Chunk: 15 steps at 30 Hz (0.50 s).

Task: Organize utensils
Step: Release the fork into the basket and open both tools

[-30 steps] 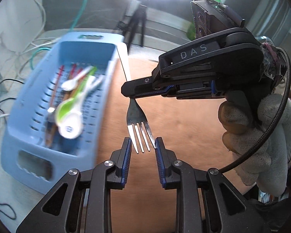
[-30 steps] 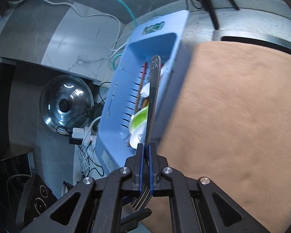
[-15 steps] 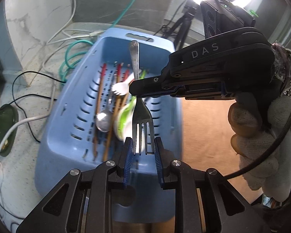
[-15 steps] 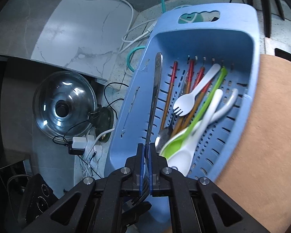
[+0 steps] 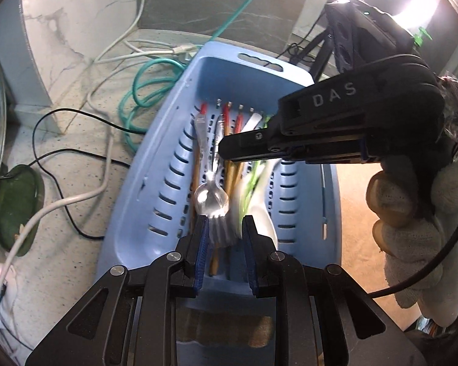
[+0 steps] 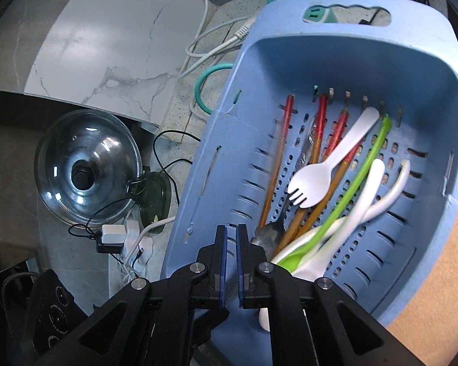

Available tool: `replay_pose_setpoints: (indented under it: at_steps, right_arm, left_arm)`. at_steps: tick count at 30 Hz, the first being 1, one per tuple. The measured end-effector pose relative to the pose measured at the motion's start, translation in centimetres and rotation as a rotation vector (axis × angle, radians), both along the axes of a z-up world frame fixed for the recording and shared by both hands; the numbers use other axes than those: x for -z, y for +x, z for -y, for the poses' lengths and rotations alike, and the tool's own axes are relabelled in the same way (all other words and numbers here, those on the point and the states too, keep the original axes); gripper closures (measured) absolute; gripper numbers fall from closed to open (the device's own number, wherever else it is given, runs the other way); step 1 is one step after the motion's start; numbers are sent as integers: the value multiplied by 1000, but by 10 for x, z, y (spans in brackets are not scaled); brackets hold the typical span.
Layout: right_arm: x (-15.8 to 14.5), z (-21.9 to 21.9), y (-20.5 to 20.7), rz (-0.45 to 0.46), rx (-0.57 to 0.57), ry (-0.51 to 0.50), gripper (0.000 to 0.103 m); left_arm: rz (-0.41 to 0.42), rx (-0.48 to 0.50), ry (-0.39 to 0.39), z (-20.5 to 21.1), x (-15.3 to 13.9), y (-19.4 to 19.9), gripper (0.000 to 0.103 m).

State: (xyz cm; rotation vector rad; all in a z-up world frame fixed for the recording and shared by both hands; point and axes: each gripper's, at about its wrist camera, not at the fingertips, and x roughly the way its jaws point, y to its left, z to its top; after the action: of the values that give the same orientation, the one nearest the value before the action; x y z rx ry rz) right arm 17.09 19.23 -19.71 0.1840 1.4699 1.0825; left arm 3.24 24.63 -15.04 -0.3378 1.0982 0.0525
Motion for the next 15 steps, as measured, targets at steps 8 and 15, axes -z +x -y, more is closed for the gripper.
replay_pose_setpoints:
  at_steps: [8, 15]
  right_arm:
    - [-14, 5, -1, 51, -12, 1, 96]
    - [-23, 25, -2, 79, -11, 3, 96]
  left_arm:
    - [9, -19, -2, 2, -4, -4, 83]
    - [17, -24, 4, 10, -13, -8, 83]
